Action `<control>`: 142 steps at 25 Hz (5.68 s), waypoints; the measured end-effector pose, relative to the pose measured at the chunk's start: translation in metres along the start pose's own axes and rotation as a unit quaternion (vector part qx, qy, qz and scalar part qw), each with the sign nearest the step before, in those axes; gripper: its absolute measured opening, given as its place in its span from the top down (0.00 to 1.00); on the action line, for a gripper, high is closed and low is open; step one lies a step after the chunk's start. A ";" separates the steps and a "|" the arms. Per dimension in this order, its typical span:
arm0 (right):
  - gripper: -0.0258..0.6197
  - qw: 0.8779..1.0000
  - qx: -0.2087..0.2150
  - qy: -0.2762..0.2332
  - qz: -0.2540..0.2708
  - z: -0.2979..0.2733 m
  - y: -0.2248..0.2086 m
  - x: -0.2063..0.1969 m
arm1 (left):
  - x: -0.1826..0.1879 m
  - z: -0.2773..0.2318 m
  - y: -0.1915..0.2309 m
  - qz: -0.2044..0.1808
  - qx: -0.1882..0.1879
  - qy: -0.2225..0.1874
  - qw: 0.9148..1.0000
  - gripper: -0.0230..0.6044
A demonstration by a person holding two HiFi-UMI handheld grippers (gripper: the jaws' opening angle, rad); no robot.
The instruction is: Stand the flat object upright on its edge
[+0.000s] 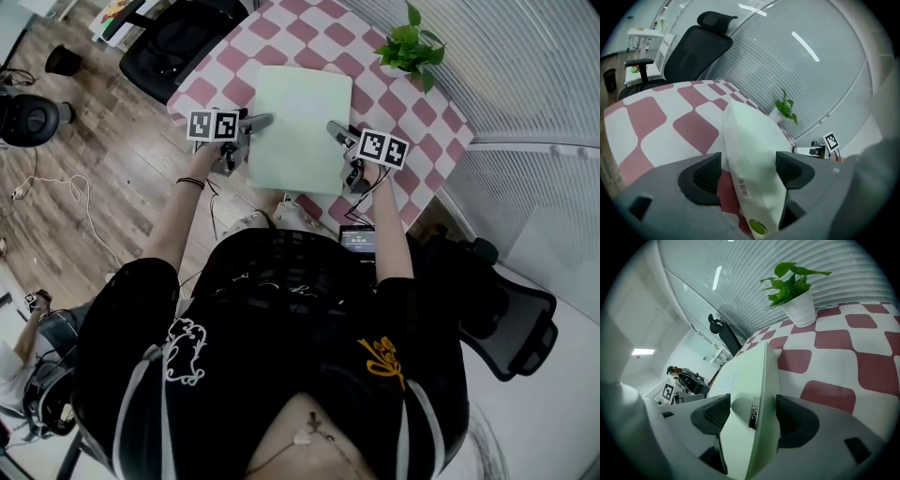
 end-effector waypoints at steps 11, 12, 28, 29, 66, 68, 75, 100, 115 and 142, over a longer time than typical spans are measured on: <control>0.55 1.000 0.003 0.022 0.006 -0.002 -0.002 0.001 | -0.005 -0.014 0.000 0.025 -0.057 0.022 0.998 0.39; 0.55 1.000 0.000 0.020 0.008 -0.002 -0.002 0.001 | -0.005 -0.014 0.000 0.024 -0.054 0.025 0.998 0.39; 0.55 0.989 -0.014 -0.091 0.119 0.052 0.055 0.015 | 0.021 0.041 -0.052 -0.140 0.008 -0.049 0.989 0.40; 0.55 0.986 -0.020 -0.097 0.131 0.056 0.061 0.017 | 0.024 0.046 -0.056 -0.153 0.015 -0.052 0.987 0.40; 0.57 0.903 -0.172 -0.178 0.352 0.067 0.103 0.066 | 0.070 0.065 -0.094 -0.337 0.220 -0.123 0.907 0.44; 0.57 0.902 -0.171 -0.178 0.353 0.066 0.102 0.067 | 0.071 0.065 -0.093 -0.338 0.215 -0.123 0.908 0.44; 0.57 0.904 -0.170 -0.173 0.352 0.064 0.100 0.074 | 0.079 0.062 -0.089 -0.340 0.199 -0.111 0.913 0.44; 0.57 0.903 -0.185 -0.170 0.348 0.063 0.101 0.079 | 0.084 0.072 -0.095 -0.361 0.193 -0.101 0.907 0.43; 0.57 0.908 -0.196 -0.177 0.325 0.075 0.099 0.059 | 0.057 0.085 -0.105 -0.358 0.181 -0.114 0.909 0.43; 0.70 0.912 -0.121 -0.221 0.323 0.083 0.231 -0.125 | -0.123 0.173 -0.132 -0.338 0.105 -0.172 0.919 0.74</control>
Point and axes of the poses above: the fingertips, and each gripper's own axes: z backward along the fingers, y to its left, x out of its top, the point moved 8 cm from there along z, backward along the fingers, and after that the axes turned 11 degrees about y, right-handed, at the moved point
